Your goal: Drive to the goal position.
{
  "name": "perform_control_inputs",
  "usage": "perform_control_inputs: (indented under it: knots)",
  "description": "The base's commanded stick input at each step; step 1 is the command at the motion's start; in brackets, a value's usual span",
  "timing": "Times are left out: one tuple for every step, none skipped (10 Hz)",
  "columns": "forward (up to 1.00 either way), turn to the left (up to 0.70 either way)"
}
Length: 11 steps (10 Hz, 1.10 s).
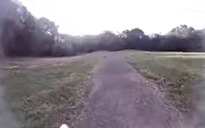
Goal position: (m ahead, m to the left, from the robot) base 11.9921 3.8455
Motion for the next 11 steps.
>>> perform_control_inputs:
  knots:
    - [0.50,-0.50]
    - [0.50,-0.50]
    - [0.50,-0.50]
    - [0.50,-0.49]
    - [0.50,-0.38]
    - [0.50,-0.32]
    - [0.50,-0.06]
    - [0.50,0.00]
    - [0.50,0.00]
    - [0.50,0.00]
    - [0.50,0.00]
